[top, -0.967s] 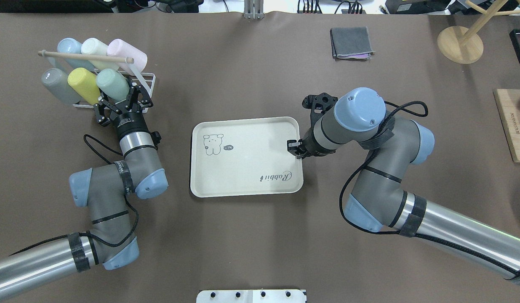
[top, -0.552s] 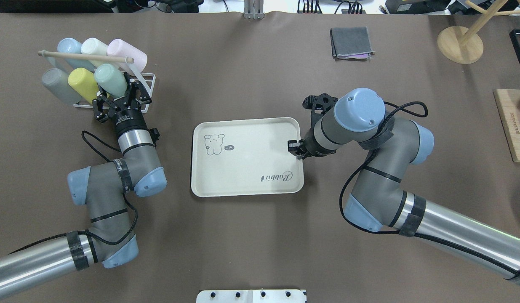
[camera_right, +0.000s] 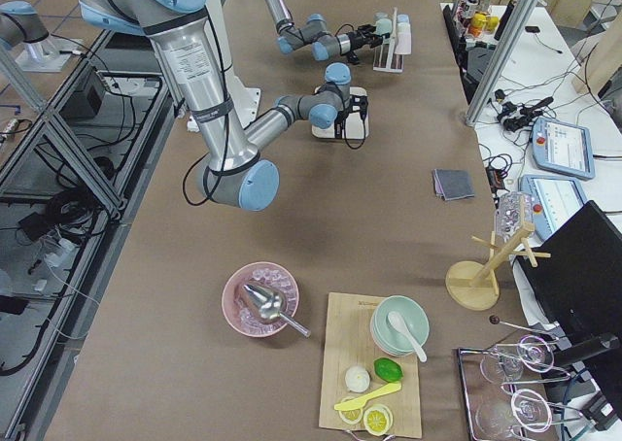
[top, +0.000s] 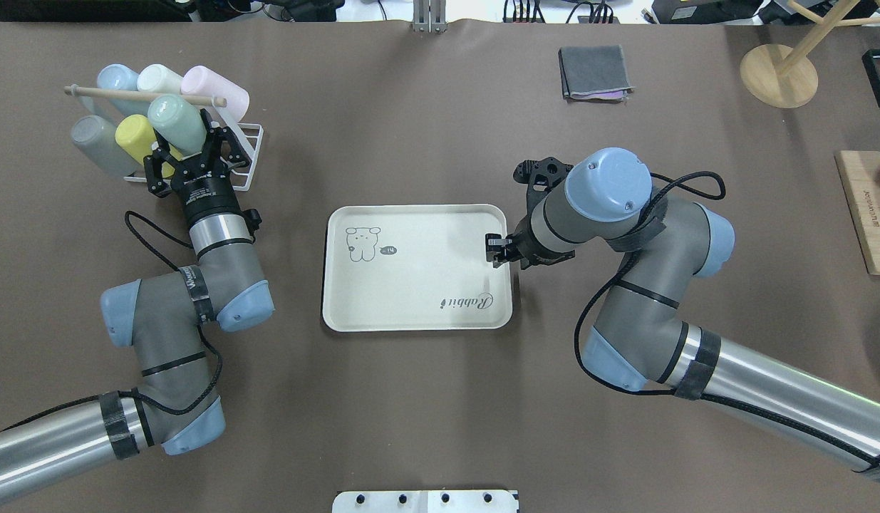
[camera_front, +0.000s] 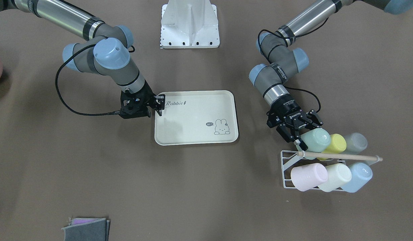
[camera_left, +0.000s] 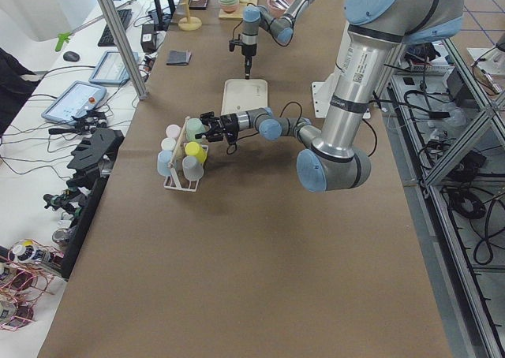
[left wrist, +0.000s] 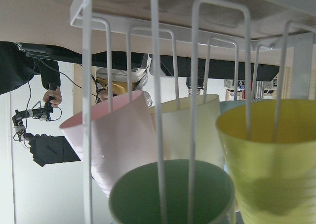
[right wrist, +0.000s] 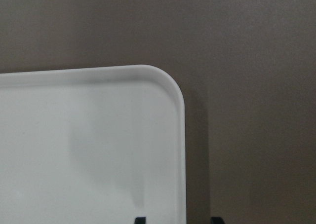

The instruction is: Pick up and place green cup on tray

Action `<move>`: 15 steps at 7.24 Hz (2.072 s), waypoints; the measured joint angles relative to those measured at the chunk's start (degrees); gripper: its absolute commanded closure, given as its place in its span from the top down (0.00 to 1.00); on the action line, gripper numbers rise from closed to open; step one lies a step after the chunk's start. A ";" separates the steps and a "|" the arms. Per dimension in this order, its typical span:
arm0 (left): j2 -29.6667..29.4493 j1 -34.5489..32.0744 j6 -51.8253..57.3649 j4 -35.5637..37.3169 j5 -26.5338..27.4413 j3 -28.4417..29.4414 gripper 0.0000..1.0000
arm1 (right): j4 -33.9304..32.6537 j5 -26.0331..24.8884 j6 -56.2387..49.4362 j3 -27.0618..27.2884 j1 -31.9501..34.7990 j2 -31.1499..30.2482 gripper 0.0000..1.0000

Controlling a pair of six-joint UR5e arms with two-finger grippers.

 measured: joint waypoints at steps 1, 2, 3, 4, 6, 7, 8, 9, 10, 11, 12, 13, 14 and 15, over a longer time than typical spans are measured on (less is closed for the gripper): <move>1.08 -0.02 1.04 -0.44 0.03 -1.71 0.00 | -0.02 0.00 0.07 0.00 0.02 -0.03 0.99; 2.18 -0.03 2.46 -0.83 0.04 -3.75 0.00 | -0.20 0.03 0.13 0.01 0.14 -0.08 1.00; 3.30 0.00 4.88 -1.55 0.04 -6.35 0.00 | -0.83 0.18 0.06 0.07 0.57 -0.12 1.00; 4.42 0.01 8.37 -3.68 0.04 -8.63 0.00 | -2.16 0.70 -0.36 0.26 1.65 -0.17 1.00; 6.01 -0.22 21.11 -16.13 -0.08 -11.68 0.00 | -6.91 2.94 -3.70 1.83 5.77 -0.71 1.00; 6.32 -0.47 27.51 -25.61 -0.46 -12.33 0.00 | -10.29 3.81 -7.78 3.78 8.22 -1.79 1.00; 6.28 -0.63 30.76 -33.28 -1.78 -12.62 0.00 | -14.64 4.45 -13.21 6.18 11.01 -2.98 1.00; 5.89 -0.75 30.08 -37.54 -4.44 -12.85 0.00 | -19.77 5.33 -18.89 8.50 14.12 -3.73 1.00; 5.38 -0.79 24.72 -39.53 -8.11 -12.84 0.00 | -24.87 6.35 -23.62 11.22 16.95 -4.75 1.00; 4.75 -0.82 17.27 -40.21 -12.28 -12.78 0.00 | -28.68 7.03 -26.83 14.42 19.26 -6.96 1.00; 3.69 -0.90 9.83 -40.45 -16.91 -12.84 0.00 | -30.99 7.37 -30.18 17.21 21.70 -10.17 1.00; 2.25 -1.15 3.41 -40.53 -21.87 -12.91 0.00 | -32.02 8.07 -34.62 18.76 24.53 -13.64 1.00; 0.73 -1.53 -4.31 -40.57 -27.40 -12.80 0.00 | -32.39 9.62 -39.48 19.35 27.89 -17.18 1.00; -0.27 -1.71 -15.87 -40.52 -34.32 -12.52 0.00 | -32.48 11.03 -44.44 19.46 31.30 -20.53 1.00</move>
